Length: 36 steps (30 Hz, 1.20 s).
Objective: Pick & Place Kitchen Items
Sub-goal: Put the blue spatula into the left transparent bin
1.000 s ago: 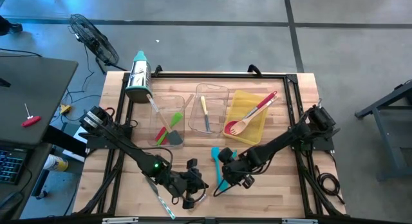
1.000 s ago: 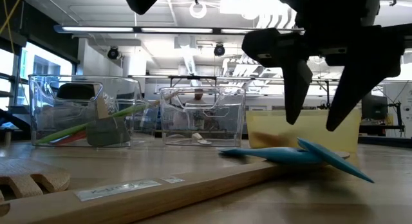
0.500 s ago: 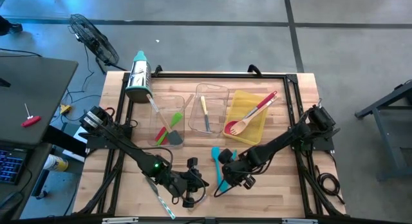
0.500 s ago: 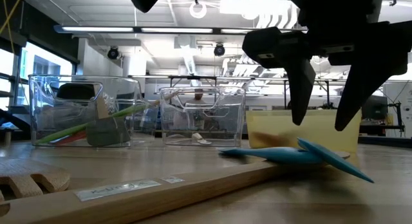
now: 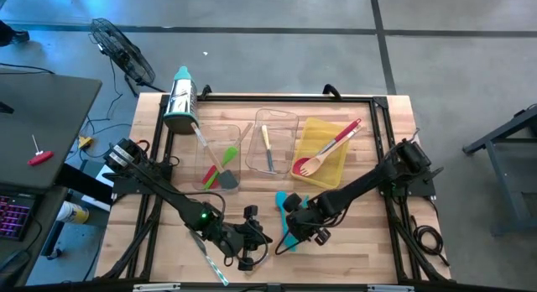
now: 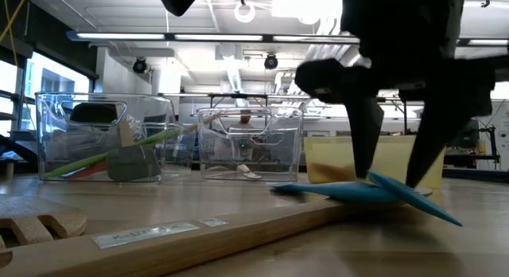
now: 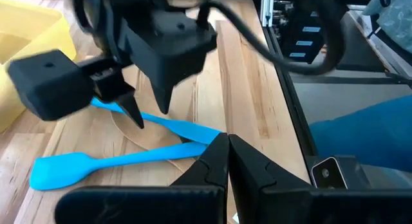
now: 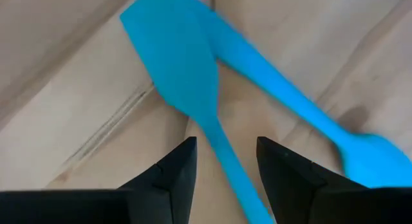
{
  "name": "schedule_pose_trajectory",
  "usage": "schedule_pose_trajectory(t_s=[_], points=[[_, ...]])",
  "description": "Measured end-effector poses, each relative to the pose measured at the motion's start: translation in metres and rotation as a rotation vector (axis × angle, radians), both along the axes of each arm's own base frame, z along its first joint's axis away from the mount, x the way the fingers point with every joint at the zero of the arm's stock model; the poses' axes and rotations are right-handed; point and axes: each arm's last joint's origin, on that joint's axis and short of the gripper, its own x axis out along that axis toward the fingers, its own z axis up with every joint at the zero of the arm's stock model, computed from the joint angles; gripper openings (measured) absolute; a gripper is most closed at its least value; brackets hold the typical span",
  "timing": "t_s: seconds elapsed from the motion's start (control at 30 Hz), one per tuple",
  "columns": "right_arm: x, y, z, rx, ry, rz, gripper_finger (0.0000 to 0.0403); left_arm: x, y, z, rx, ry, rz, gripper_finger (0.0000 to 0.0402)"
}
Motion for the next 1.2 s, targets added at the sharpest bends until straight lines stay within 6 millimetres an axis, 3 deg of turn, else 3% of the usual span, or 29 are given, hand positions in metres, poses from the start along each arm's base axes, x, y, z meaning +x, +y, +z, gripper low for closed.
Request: schedule_pose_trajectory(t_s=[0.5, 0.67, 0.93, 1.2], points=[[0.006, -0.003, -0.017, -0.018, 0.036, -0.016, 0.0143, -0.001, 0.001, -0.001, 0.009, 0.013, 0.0, 0.0003], [0.005, -0.003, -0.019, -0.021, 0.045, -0.015, 0.0109, -0.001, 0.001, -0.001, 0.011, 0.016, 0.0, 0.0003], [0.004, -0.004, -0.02, -0.028, 0.059, -0.014, 0.0019, -0.001, 0.001, -0.002, 0.015, 0.021, 0.0, 0.0003], [0.003, -0.004, -0.021, -0.035, 0.061, -0.018, 0.0017, -0.001, 0.001, -0.002, 0.016, 0.023, 0.0, 0.0003]])
